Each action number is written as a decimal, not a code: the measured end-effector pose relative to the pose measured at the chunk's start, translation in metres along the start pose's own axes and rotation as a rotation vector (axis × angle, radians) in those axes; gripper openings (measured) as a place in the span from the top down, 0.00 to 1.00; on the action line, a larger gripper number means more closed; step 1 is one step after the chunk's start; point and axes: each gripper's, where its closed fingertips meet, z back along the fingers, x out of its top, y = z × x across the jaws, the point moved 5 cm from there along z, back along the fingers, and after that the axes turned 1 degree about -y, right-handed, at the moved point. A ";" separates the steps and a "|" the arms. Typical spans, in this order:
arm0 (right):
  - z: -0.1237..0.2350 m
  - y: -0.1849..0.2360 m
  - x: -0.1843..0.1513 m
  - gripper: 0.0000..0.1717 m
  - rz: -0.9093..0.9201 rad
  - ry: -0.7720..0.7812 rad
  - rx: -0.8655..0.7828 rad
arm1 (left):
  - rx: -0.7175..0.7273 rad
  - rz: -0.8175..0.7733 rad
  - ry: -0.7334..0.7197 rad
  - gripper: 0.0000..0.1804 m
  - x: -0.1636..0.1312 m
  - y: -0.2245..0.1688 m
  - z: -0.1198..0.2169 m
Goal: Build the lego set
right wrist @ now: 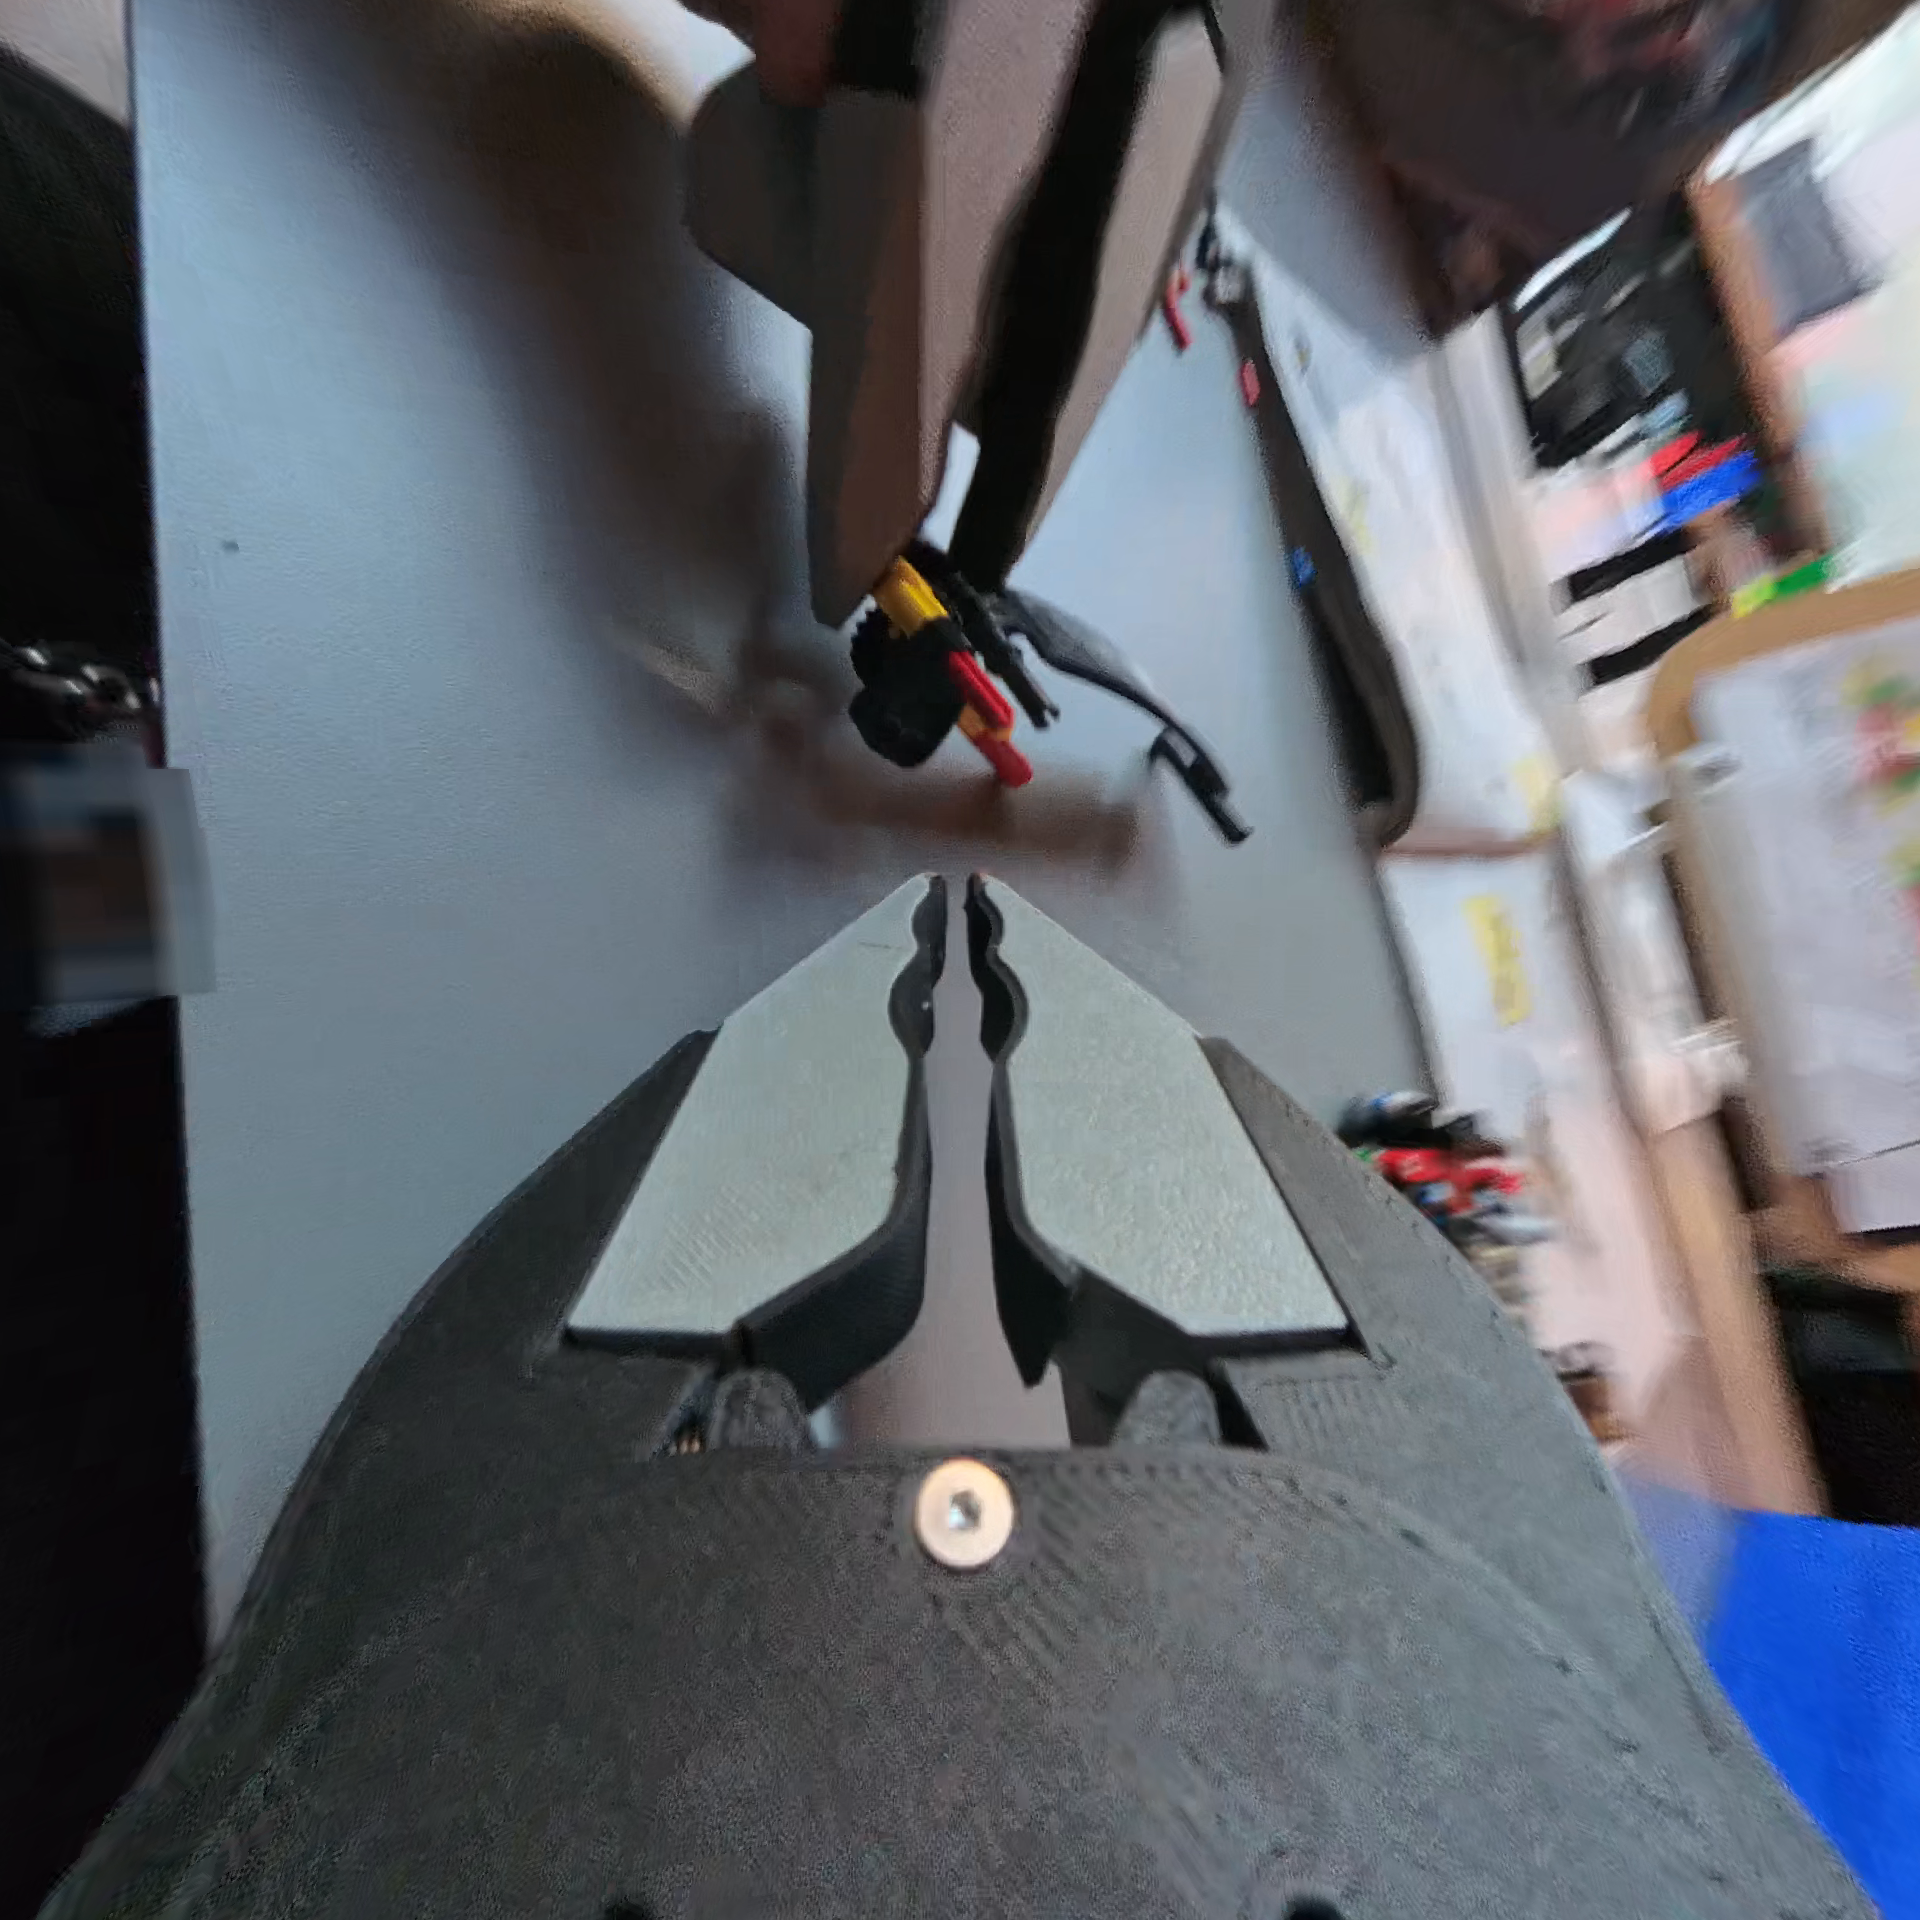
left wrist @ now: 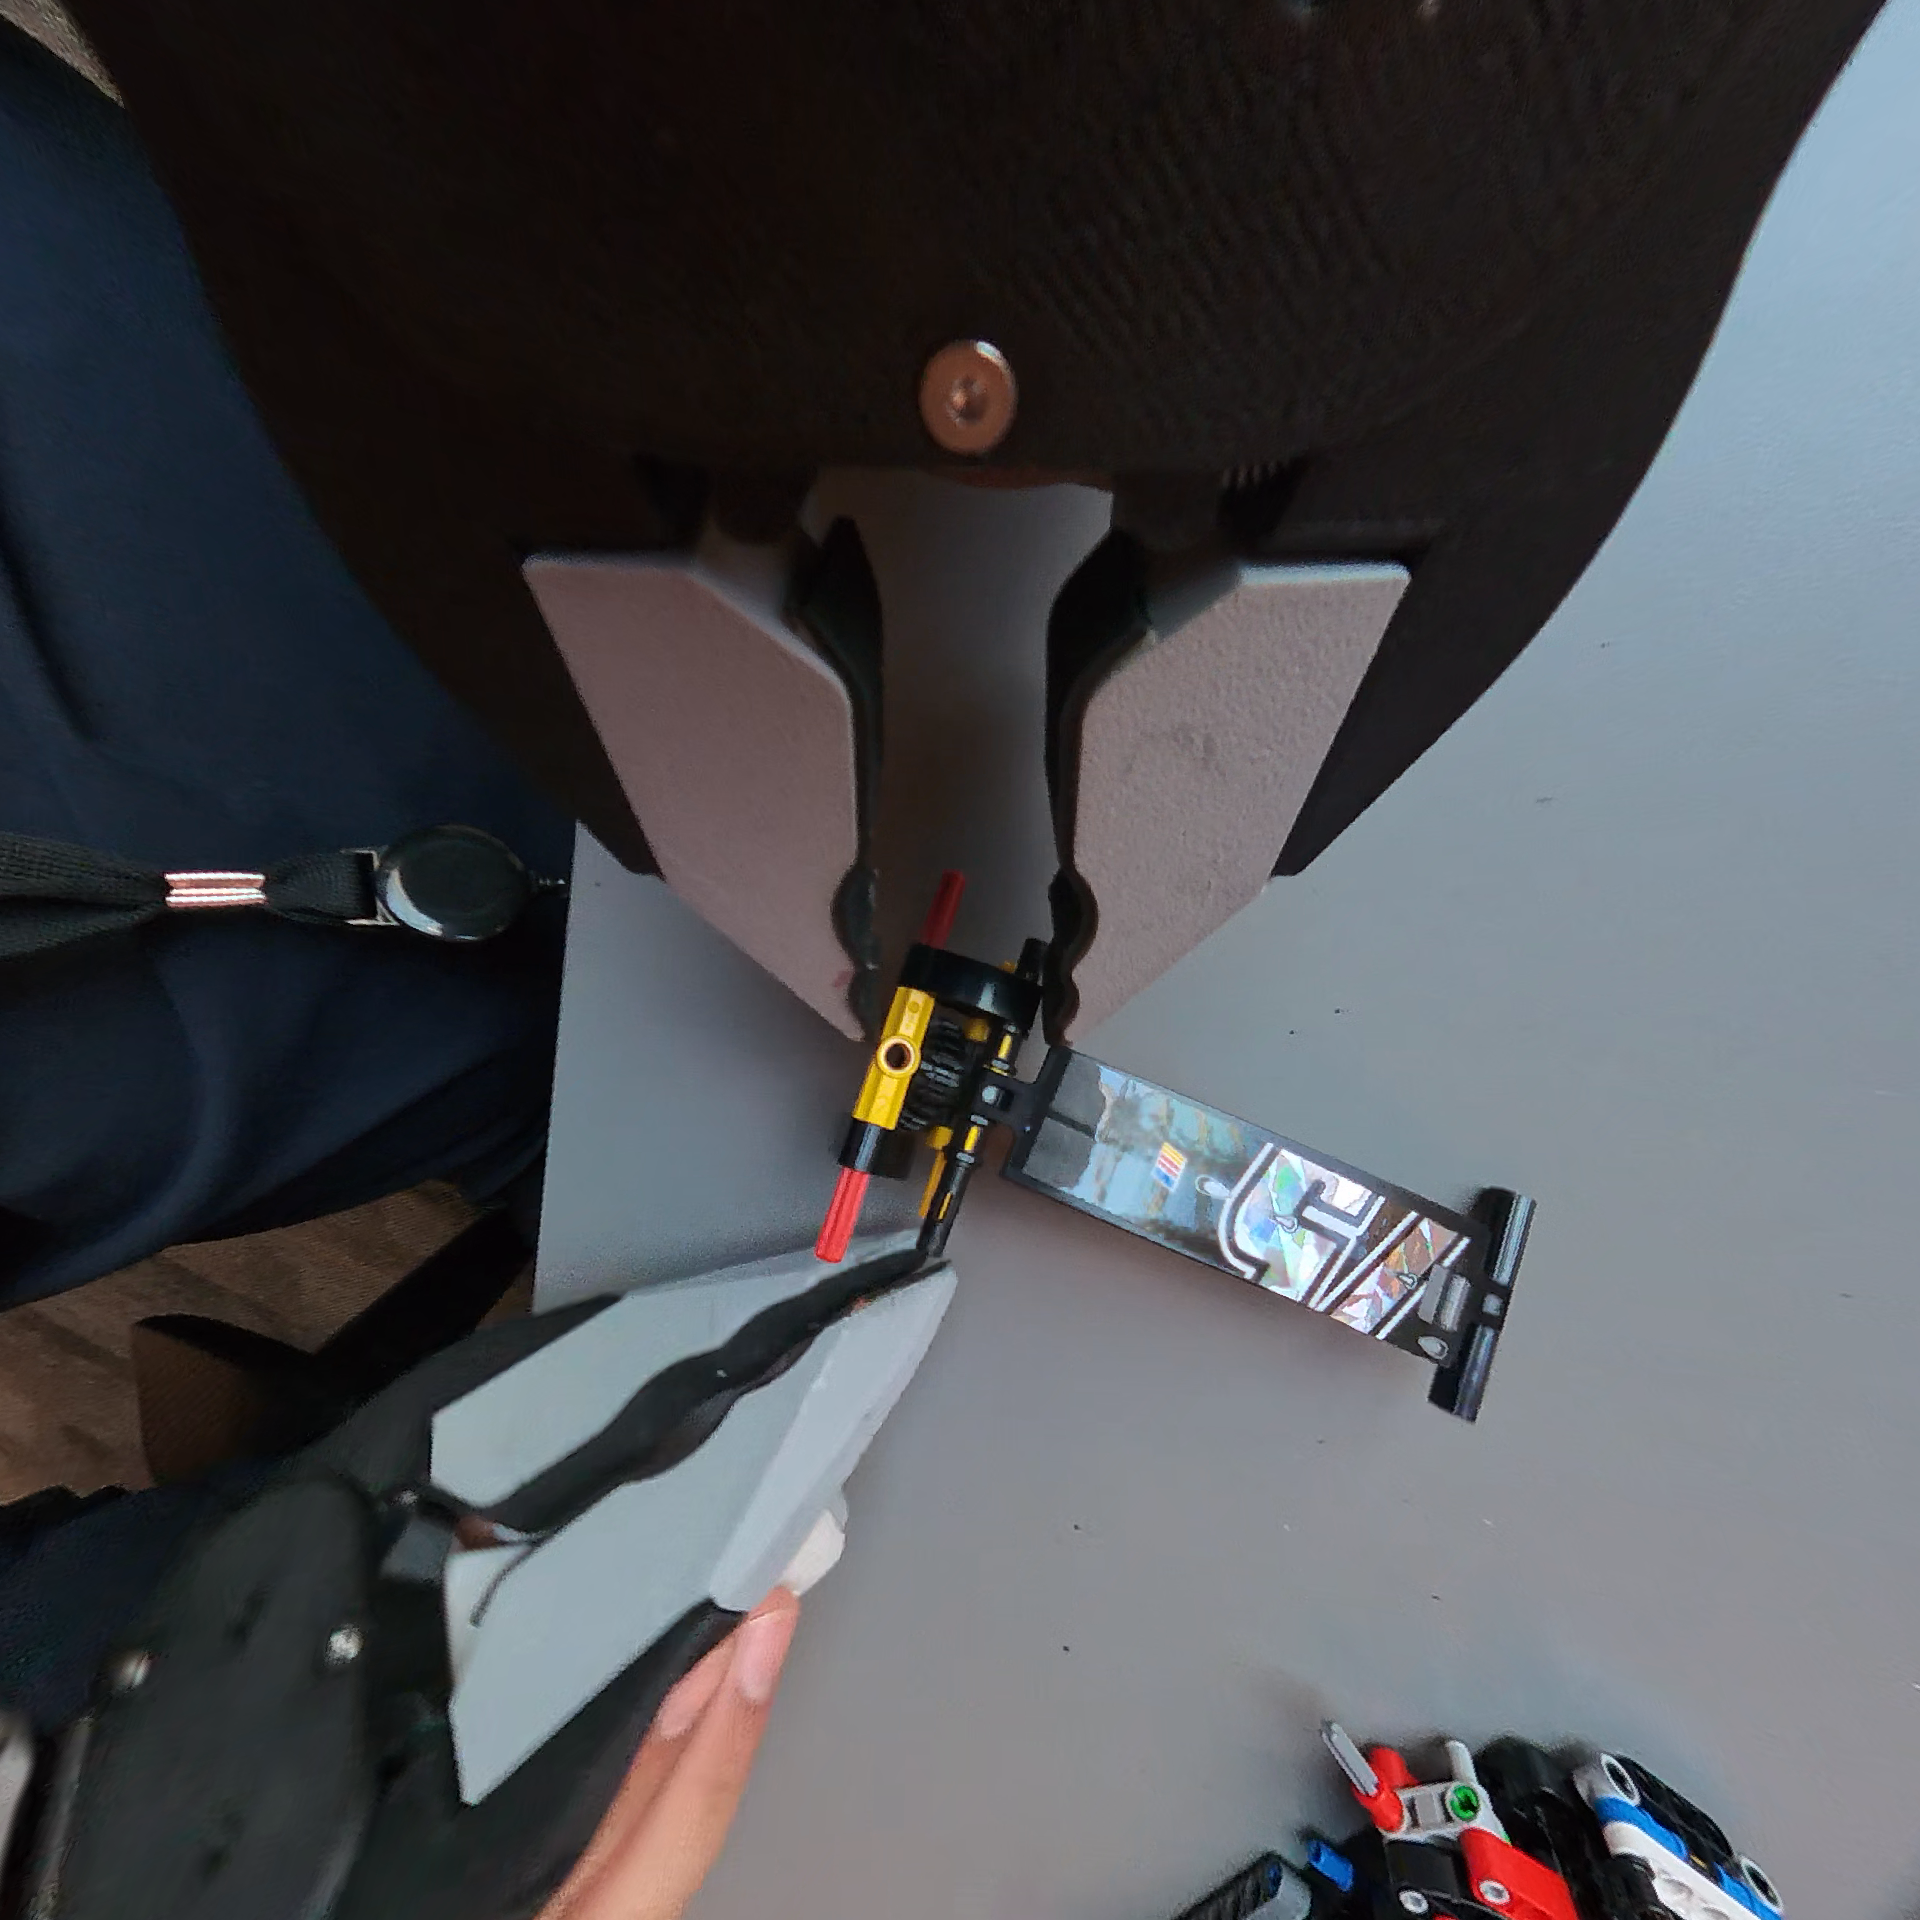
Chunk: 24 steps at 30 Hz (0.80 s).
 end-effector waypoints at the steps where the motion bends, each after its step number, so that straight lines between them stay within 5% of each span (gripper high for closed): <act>1: 0.000 -0.002 -0.005 1.00 -0.113 0.020 0.052 | 0.008 -0.004 -0.002 0.85 0.001 0.000 0.001; 4: 0.002 -0.010 -0.017 0.90 -0.599 0.052 0.257 | 0.049 -0.028 -0.009 0.85 0.005 0.002 0.006; 8: 0.017 -0.021 0.007 0.89 -1.226 -0.262 0.649 | 0.128 -0.100 -0.017 0.85 0.012 0.001 0.011; 12: 0.011 -0.018 0.010 0.83 -1.478 -0.317 0.848 | 0.160 -0.135 0.021 0.85 0.008 0.001 0.009; 15: 0.011 -0.014 0.014 0.74 -1.407 -0.344 0.876 | 0.120 -0.095 0.003 0.85 0.006 0.001 0.011; 21: 0.007 -0.022 0.019 0.78 -0.867 -0.279 0.447 | 0.013 0.047 -0.084 0.85 0.011 0.005 0.018; 24: -0.002 -0.019 0.021 0.80 -0.747 -0.219 0.363 | -0.002 0.050 -0.090 0.85 0.014 0.002 0.018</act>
